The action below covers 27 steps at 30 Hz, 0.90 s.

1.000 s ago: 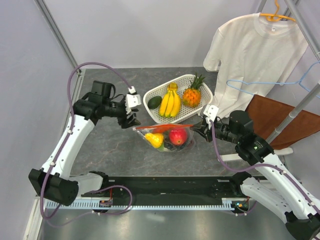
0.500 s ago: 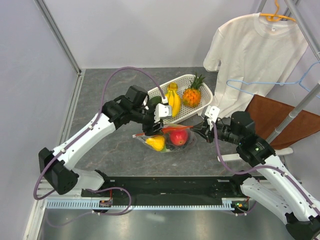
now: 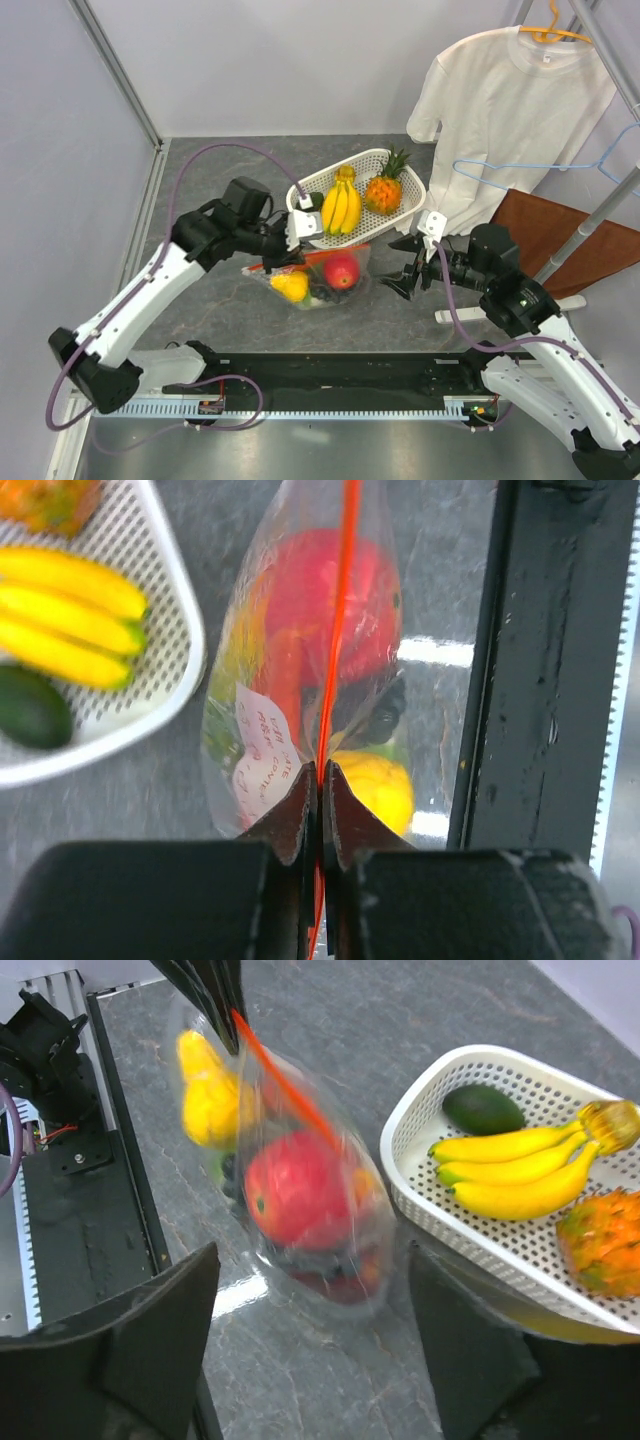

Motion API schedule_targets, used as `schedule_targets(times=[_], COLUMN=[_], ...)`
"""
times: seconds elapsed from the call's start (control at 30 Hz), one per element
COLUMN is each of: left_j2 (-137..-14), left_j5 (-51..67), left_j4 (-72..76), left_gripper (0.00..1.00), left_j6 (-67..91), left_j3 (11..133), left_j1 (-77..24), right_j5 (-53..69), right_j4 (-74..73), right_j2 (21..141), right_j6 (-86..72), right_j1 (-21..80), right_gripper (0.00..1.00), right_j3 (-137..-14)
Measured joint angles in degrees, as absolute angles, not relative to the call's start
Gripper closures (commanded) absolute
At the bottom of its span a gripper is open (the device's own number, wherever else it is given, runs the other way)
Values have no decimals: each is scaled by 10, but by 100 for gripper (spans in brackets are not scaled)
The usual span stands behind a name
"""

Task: Place the food in the zip-top bag and seal the zipper
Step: Place the zipper food storage bag at the center of the board.

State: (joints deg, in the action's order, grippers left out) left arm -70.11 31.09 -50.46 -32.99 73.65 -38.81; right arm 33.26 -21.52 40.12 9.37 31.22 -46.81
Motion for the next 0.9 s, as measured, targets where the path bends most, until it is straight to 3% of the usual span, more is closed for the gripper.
schedule_targets(times=[0.03,0.3,0.63,0.9], left_j2=[-686,-651,-841,-1020], left_j5=[307,265,306,310], left_j4=[-519,-624,-642,-581], left_gripper=[98,98,98,98], left_j6=[-330,-401,-623,-755], left_j3=[736,791,910,1071], left_j1=[-379,-265,11,79], right_j5=[332,327,311,307], right_j4=[-219,-221,-230,-234], right_j2=[401,406,422,445], right_j6=[89,45,21,23], right_j1=[312,312,312,312], right_gripper=[2,2,2,2], right_j3=[-474,-512,-515,-516])
